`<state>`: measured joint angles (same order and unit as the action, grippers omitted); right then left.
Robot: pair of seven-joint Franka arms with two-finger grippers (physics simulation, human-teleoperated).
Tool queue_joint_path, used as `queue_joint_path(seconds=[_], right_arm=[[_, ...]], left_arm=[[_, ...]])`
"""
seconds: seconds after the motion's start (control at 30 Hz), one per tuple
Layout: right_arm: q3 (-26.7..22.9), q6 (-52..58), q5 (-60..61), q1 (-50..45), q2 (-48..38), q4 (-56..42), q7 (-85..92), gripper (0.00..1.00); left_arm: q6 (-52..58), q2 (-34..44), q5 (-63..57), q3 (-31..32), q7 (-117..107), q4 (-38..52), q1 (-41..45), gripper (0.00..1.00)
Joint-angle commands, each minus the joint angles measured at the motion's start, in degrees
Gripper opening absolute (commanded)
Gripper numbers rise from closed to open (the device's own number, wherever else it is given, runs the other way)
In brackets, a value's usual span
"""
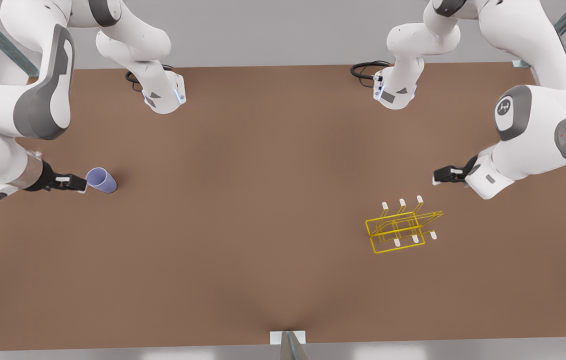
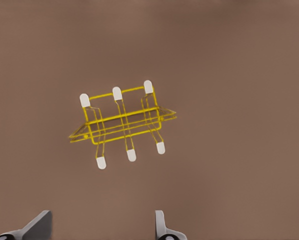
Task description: Place the cup on the cup holder
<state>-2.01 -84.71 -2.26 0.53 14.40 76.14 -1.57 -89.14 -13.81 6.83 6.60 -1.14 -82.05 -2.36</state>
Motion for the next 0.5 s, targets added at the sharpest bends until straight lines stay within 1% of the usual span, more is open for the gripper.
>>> queue_joint_path(seconds=[0.0, 0.23, 0.37, 0.43, 0.47], right_arm=[[0.0, -5.2, -0.1, 0.0, -0.1, 0.0, -1.7, 1.00], [-0.1, -5.2, 0.0, 0.2, 0.0, 0.0, -1.5, 1.00], [-0.2, -5.2, 0.0, 0.2, 0.0, 0.0, -1.5, 1.00], [-0.2, -5.2, 0.0, 0.2, 0.0, 0.0, -1.5, 1.00], [-0.2, -5.2, 0.0, 0.2, 0.0, 0.0, -1.5, 1.00]], left_arm=[[-9.1, -0.1, -0.9, 0.8, -1.2, -0.1, 0.1, 1.00], [-7.5, -1.4, -3.0, 0.7, -1.2, -1.1, 0.2, 1.00], [-7.0, -0.3, -3.0, 0.8, -1.1, -0.7, 0.2, 1.00], [-7.6, -0.6, -7.1, 1.0, -1.2, -0.7, 0.2, 1.00], [-7.9, -0.6, -7.1, 1.0, -1.2, -0.7, 0.2, 1.00]])
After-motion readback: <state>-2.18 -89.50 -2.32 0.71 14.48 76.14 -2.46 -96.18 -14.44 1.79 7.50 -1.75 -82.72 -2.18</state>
